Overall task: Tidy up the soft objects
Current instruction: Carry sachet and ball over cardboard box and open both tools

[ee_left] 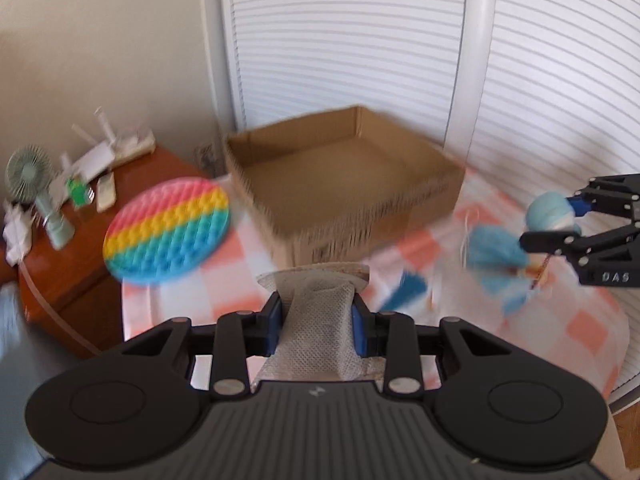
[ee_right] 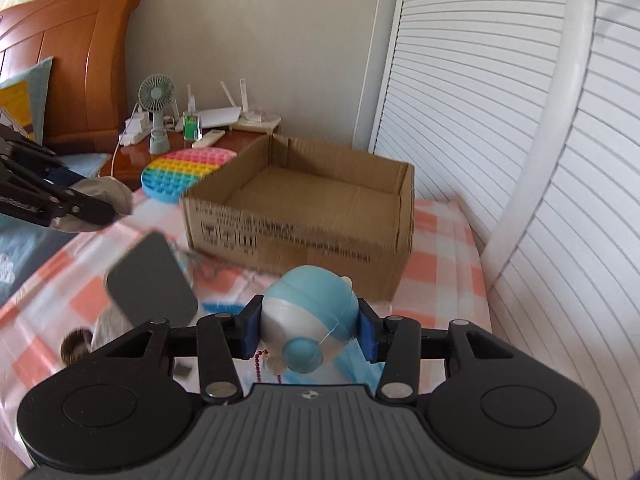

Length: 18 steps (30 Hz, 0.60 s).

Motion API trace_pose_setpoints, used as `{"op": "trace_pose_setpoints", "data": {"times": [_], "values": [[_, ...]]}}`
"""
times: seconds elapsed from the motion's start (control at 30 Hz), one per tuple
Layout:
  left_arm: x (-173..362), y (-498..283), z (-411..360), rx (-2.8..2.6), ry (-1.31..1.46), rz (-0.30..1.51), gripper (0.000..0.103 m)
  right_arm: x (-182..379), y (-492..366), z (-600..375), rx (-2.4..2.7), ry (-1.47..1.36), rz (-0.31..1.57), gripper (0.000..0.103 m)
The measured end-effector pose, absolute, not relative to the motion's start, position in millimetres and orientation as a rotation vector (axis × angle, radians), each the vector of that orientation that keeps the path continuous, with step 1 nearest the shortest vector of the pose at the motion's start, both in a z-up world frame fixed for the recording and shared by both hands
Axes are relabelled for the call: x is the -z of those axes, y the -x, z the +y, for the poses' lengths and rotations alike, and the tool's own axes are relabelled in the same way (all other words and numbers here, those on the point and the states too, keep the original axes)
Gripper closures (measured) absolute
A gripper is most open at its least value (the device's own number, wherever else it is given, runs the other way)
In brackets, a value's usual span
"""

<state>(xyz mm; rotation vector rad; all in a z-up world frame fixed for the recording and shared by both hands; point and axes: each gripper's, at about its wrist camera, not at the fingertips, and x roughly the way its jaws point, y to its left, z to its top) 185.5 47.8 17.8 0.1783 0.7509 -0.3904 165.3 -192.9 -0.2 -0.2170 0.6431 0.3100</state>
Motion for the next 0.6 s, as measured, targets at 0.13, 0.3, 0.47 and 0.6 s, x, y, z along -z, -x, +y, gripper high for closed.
{"op": "trace_pose_setpoints", "data": {"times": [0.13, 0.3, 0.47, 0.6], "values": [[-29, -220, 29, 0.421, -0.188, 0.738, 0.071, -14, -203, -189, -0.329, 0.2, 0.649, 0.051], [-30, -263, 10, 0.464, -0.181, 0.76, 0.071, -22, -246, -185, -0.348, 0.175, 0.663, 0.051], [-20, -304, -5, 0.464, -0.188, 0.793, 0.07, -20, -281, -182, -0.346, 0.18, 0.691, 0.051], [-11, -328, -11, 0.465, -0.166, 0.813, 0.07, -17, -306, -184, -0.349, 0.162, 0.712, 0.051]]}}
